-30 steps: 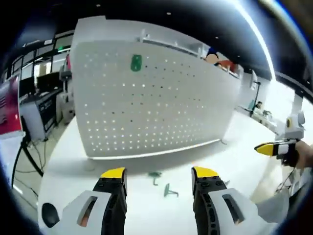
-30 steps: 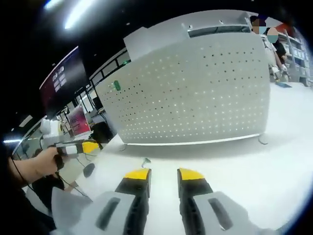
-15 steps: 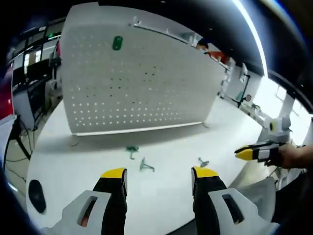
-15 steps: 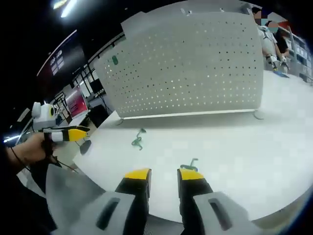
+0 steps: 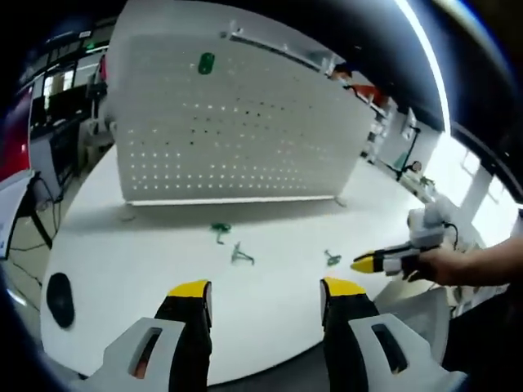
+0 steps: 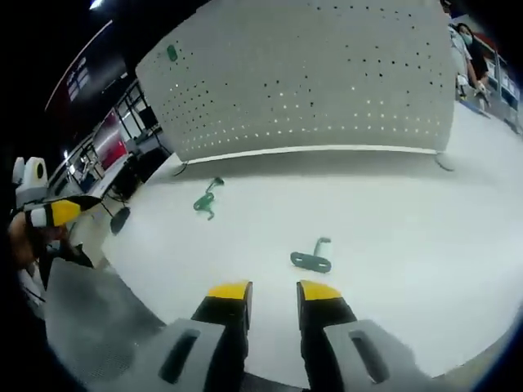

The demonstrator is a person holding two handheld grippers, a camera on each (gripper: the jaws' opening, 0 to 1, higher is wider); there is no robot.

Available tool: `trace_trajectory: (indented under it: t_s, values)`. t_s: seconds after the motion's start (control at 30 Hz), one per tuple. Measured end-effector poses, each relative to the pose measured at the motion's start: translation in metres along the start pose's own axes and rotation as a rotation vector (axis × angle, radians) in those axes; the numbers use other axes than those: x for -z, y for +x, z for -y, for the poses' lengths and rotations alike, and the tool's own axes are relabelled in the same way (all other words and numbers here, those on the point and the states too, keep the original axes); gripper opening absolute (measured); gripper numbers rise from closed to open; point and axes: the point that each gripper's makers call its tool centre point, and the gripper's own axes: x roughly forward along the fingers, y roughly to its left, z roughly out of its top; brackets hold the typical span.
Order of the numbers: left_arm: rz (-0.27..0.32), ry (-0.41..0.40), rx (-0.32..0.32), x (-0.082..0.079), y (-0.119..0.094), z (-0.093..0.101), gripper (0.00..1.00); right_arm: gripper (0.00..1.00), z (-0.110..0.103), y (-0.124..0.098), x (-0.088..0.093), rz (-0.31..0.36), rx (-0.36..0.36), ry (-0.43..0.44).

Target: Insert the hook assembly into the mounting plate slot until the hook locks in place.

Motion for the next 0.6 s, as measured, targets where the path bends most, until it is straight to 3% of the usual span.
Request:
trace_trajectory:
  t_s: [0.17,0.33,0.6]
  values:
    - [0.018,-0.011,-0.016,-0.001,-0.004,-0.014,0.53,0.21,0.01,0.018,-0.002,-0.021,0.065,0.016]
    - [0.021,-0.02,-0.008,-0.002,-0.005,-0.02,0.53,0.23,0.02,0.032,-0.003,-0.025,0.123,0.145]
    - [0.047,-0.046,-0.003,-0.006,-0.011,-0.033,0.51,0.25,0.032,0.044,-0.01,0.006,0.209,0.156]
